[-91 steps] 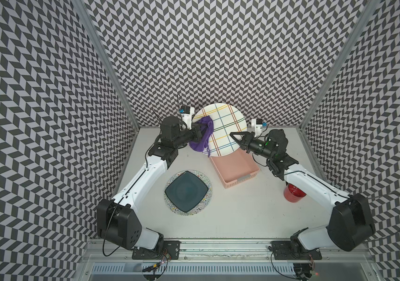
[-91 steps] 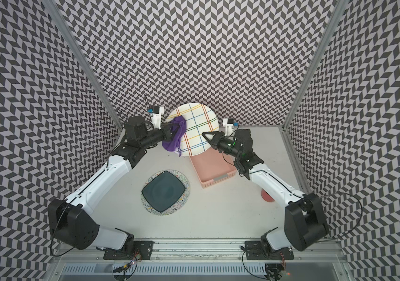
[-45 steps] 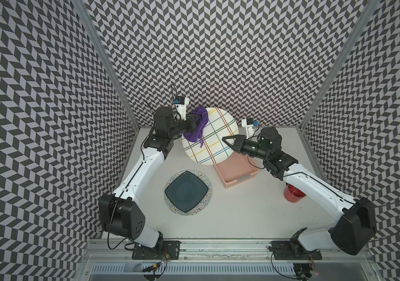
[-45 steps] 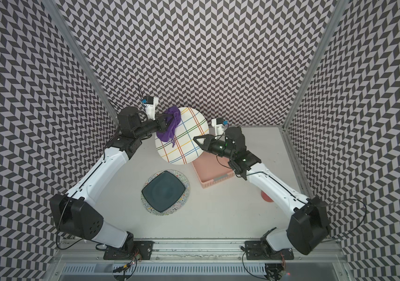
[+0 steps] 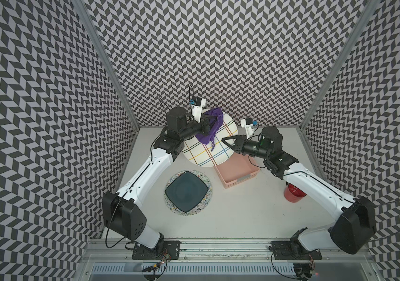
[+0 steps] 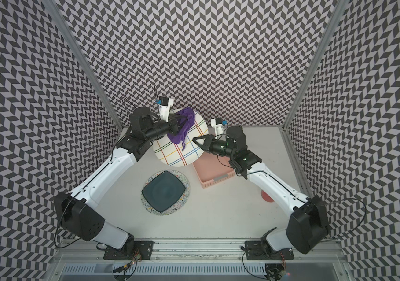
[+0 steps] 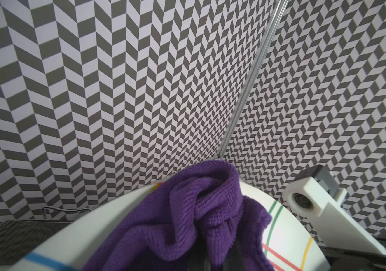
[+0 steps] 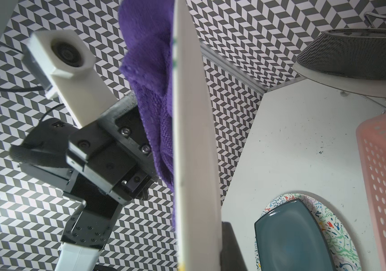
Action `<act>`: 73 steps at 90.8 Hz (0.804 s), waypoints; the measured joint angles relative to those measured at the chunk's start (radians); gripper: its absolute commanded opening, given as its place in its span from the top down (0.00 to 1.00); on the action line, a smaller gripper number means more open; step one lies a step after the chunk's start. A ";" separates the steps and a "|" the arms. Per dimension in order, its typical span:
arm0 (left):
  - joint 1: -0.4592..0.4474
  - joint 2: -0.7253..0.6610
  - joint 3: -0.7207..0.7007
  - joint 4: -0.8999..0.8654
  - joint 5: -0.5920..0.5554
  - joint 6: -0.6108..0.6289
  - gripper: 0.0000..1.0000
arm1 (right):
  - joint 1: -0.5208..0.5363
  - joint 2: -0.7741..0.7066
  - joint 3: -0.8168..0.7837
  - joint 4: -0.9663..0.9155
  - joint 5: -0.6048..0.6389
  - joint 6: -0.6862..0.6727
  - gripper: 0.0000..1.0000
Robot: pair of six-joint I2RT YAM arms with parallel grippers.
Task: Wipe the wet plate dry
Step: Wipe the plate with towel.
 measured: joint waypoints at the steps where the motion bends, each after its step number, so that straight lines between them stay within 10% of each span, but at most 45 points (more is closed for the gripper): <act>1: -0.010 0.002 0.006 -0.005 -0.008 0.004 1.00 | 0.000 0.000 0.000 -0.001 0.000 -0.001 1.00; 58: -0.121 0.005 0.074 -0.052 -0.082 0.079 1.00 | -0.006 0.010 0.011 0.080 -0.026 0.017 1.00; 73: 0.064 -0.013 0.026 0.044 0.065 -0.093 1.00 | -0.017 0.010 0.011 0.098 -0.036 0.020 1.00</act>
